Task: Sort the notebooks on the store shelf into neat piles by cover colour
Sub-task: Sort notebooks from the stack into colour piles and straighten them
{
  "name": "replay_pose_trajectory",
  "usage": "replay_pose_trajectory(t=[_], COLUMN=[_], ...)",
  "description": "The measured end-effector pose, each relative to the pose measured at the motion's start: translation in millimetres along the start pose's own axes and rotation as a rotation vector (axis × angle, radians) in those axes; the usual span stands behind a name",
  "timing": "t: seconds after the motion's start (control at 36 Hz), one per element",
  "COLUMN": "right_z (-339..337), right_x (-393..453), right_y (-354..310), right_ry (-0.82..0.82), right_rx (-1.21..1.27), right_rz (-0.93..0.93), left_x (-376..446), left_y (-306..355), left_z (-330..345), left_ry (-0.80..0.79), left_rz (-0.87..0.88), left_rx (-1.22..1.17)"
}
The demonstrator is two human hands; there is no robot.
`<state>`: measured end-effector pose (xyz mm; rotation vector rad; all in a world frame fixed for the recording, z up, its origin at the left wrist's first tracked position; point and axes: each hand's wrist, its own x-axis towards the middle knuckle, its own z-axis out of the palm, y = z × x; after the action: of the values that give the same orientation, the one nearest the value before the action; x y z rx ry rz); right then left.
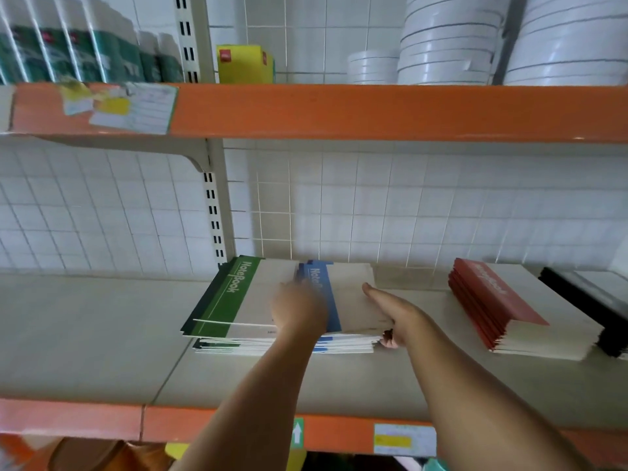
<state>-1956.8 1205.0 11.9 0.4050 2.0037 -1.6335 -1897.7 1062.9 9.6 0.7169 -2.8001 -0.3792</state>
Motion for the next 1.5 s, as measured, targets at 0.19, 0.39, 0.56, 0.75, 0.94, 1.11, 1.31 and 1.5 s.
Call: replay_pose_trajectory(t=[0.19, 0.39, 0.56, 0.75, 0.94, 1.11, 1.31, 1.5], right_z=[1, 0, -20, -65, -79, -83, -91, -98], right_x=[3, -1, -4, -7, -14, -15, -17, -13], right_y=[3, 8, 20, 45, 29, 3, 3, 19], right_ry=[-0.054, -0.200, -0.234, -0.300, -0.343, -0.203, -0.144, -0.335], right_rx=[0.100, 0.227, 0.318, 0.292, 0.078, 0.056, 0.039, 0.259], right_rz=[-0.005, 0.008, -0.051, -0.188, -0.310, -0.404, -0.447, -0.379], left_x=[-1, -4, -5, -11, -13, -12, -9, -10], left_y=[-4, -4, 13, 18, 18, 34, 42, 39], left_z=[2, -2, -1, 16, 1, 5, 12, 19], left_ry=[0.006, 0.004, -0.018, -0.485, -0.605, -0.357, -0.323, -0.432], left_rz=[0.012, 0.055, 0.137, -0.325, -0.303, -0.070, 0.059, 0.154], left_rx=[-0.019, 0.034, -0.019, -1.047, -1.229, -1.378, -1.363, -1.386])
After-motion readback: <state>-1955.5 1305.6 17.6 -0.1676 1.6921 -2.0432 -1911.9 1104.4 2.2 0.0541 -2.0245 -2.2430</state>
